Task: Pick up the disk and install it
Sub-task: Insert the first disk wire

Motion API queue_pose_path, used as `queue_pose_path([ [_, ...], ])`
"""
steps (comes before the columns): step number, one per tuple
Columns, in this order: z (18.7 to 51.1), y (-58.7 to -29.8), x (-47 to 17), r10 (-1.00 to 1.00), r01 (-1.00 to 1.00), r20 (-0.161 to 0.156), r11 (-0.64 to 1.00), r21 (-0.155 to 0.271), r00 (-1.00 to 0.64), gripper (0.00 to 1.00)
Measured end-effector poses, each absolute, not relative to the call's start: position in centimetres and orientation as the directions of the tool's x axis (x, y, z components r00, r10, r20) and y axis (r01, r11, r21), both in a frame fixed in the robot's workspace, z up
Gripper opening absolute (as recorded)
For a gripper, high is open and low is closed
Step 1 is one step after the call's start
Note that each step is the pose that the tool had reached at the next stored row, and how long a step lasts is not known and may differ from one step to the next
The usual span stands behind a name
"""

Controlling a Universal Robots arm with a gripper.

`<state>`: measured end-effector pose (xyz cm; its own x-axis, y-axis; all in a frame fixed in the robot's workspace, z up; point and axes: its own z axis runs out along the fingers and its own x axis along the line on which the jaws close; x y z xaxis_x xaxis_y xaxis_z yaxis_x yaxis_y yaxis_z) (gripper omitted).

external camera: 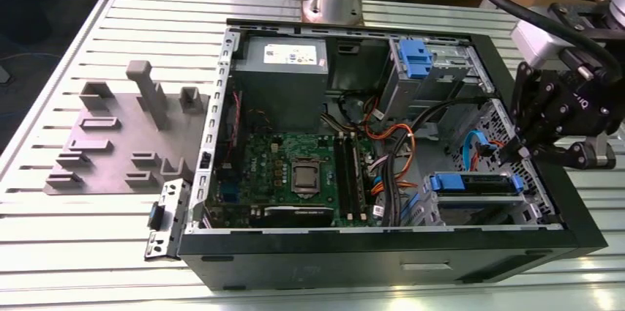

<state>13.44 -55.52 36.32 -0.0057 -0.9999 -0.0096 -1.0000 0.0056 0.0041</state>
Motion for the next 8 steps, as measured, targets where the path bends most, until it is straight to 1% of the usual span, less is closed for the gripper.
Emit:
queue_pose_path([
  [8,36.24,-54.58,14.21,-1.0,-1.0,-0.01,0.005,0.004,-0.005,0.11],
])
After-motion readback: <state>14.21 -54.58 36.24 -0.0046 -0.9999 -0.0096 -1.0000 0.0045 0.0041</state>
